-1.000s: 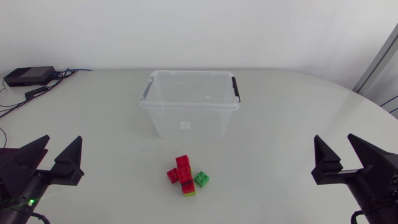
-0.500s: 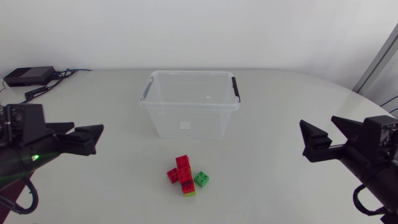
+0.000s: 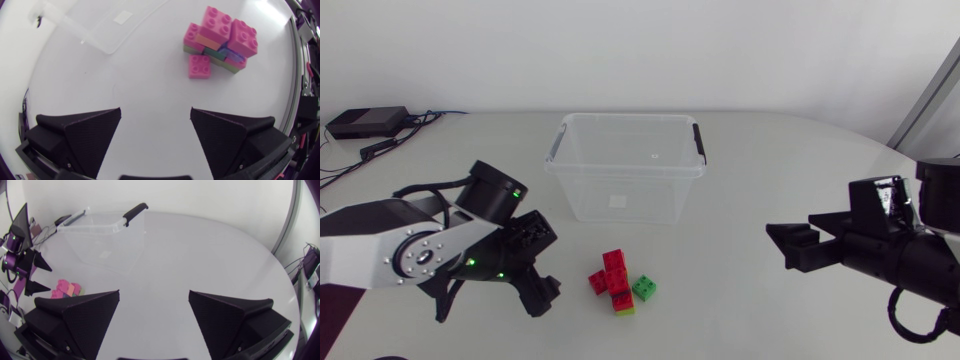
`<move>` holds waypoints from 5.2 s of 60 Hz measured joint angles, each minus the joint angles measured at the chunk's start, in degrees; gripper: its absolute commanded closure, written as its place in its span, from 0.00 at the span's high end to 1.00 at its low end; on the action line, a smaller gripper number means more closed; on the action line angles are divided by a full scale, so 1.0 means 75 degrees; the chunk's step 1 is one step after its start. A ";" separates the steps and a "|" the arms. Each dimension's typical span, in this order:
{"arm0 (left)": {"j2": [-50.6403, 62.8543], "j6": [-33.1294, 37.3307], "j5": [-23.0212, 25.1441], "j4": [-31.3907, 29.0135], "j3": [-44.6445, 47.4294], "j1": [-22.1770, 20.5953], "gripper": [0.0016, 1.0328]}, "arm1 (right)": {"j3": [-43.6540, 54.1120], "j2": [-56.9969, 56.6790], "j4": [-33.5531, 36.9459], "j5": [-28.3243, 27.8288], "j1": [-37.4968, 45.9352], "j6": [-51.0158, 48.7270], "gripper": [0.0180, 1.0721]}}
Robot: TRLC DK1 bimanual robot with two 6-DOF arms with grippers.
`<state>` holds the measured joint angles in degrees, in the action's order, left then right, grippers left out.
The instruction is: Pick up the duplo bricks and place them in the container
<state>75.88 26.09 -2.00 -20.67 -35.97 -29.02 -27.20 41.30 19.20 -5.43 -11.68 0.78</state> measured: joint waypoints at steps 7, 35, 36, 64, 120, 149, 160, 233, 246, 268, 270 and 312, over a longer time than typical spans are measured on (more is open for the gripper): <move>0.0402 0.0198 0.0166 0.0525 -0.0073 -0.0551 0.93 | -0.0242 0.0490 0.0420 0.0256 -0.0699 -0.0825 0.95; 0.1670 0.0265 0.1259 0.1288 -0.1072 -0.1358 0.93 | -0.0746 0.2512 0.0982 -0.0854 -0.0997 -0.2550 0.95; 0.1649 0.0184 0.1378 0.1396 -0.1096 -0.1370 0.93 | -0.0746 0.2550 0.0941 -0.0883 -0.1020 -0.2573 0.95; 0.0099 0.0676 0.2235 0.0772 -0.0877 0.0612 0.93 | -0.0676 0.3526 0.0221 -0.0475 -0.2011 -0.3267 0.95; 0.0385 0.1215 0.1900 -0.0122 -0.0356 -0.0015 0.91 | 0.0434 0.2865 0.3270 0.0204 -0.1638 -0.6341 0.91; 0.1664 0.0921 0.1367 -0.0181 -0.1052 -0.0361 0.91 | 0.0236 0.3777 0.3503 0.0513 -0.1833 -0.6650 0.29; 0.2002 0.0863 0.1358 -0.0137 -0.1137 -0.0551 0.91 | -0.0510 0.3229 0.4164 0.0230 -0.1839 -0.6525 0.29; 0.2241 0.0268 0.0938 -0.0953 -0.1853 -0.0772 0.34 | -0.5520 0.5330 0.0973 -0.1224 -0.1728 -0.3893 0.31; 0.0729 0.0414 0.0970 -0.1582 -0.1988 -0.0312 0.34 | -0.6172 0.6554 0.0329 -0.0892 -0.1769 -0.3806 0.34; 0.0067 0.0160 0.1297 -0.0472 -0.2987 0.0213 0.36 | -0.6615 0.7434 0.0172 -0.0294 -0.1996 -0.3751 0.91; 0.0061 0.0058 0.1317 -0.0204 -0.2993 0.0213 0.36 | -0.6615 0.7370 0.0172 -0.0291 -0.1996 -0.3751 0.91; 0.2530 -0.1448 0.1078 0.2993 -0.4319 0.0979 0.42 | -0.3112 0.3780 0.0988 -0.0417 -0.2728 -0.4106 0.91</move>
<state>94.85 15.22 6.09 1.78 -68.36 -21.67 -50.54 69.65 26.61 -8.56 -32.14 -30.02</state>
